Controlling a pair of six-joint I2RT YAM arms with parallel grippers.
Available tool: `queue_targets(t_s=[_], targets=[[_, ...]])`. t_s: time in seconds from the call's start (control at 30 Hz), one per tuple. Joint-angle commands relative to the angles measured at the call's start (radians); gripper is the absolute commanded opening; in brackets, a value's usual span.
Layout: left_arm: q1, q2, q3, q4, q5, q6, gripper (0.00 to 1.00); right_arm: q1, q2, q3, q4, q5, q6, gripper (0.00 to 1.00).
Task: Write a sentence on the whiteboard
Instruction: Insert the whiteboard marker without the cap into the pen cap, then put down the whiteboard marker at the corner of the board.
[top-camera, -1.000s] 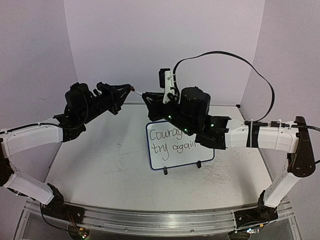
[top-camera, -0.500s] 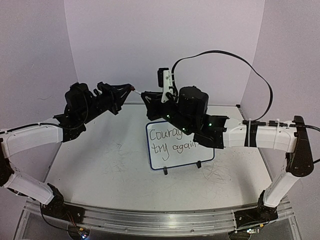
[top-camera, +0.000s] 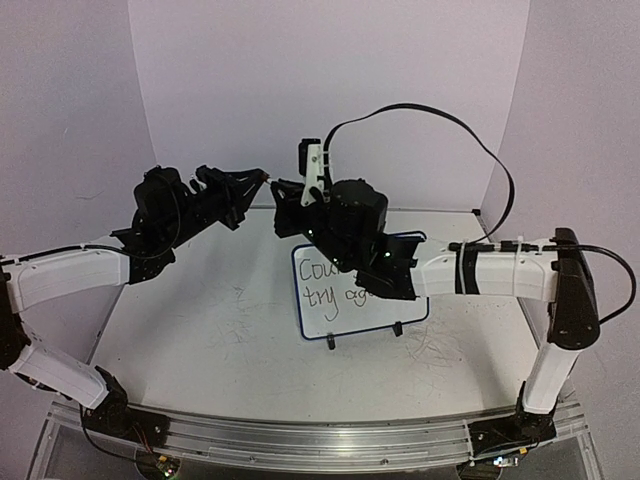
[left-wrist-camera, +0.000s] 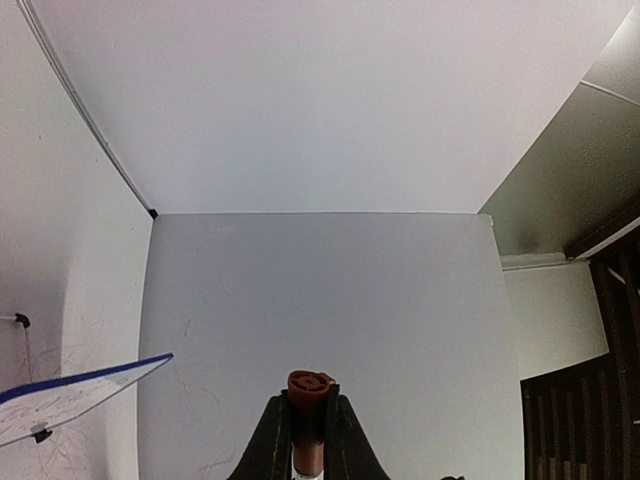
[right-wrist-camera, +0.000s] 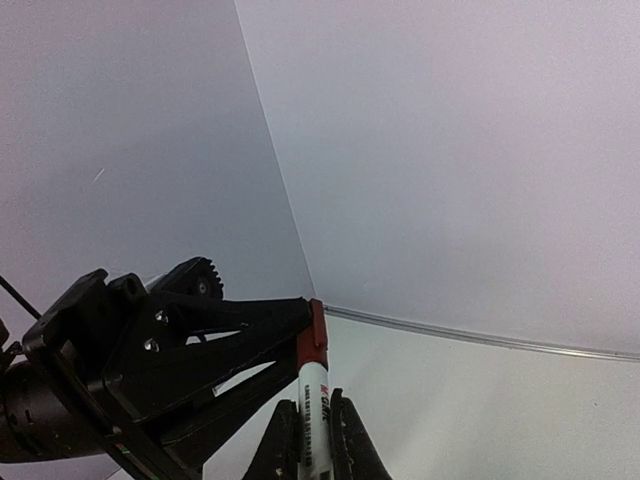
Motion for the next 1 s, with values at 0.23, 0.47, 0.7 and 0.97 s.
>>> queue_targets(t_s=[0.23,0.47,0.7,0.97], targets=[[-0.110,-0.001,-0.016,0.083,0.091,0.082,0.00,-0.029,0.241,0.332,0.051,-0.090,-0.070,0.00],[-0.137,-0.011,-0.018,0.083,0.075,0.127,0.00,-0.038,0.290,0.438,0.000,-0.137,-0.083,0.00],[-0.100,-0.103,-0.020,0.079,-0.022,0.274,0.06,-0.039,0.051,0.145,0.021,-0.114,-0.059,0.00],[-0.037,-0.207,-0.033,0.015,-0.080,0.518,0.80,-0.177,-0.393,-0.314,-0.036,-0.046,0.042,0.00]])
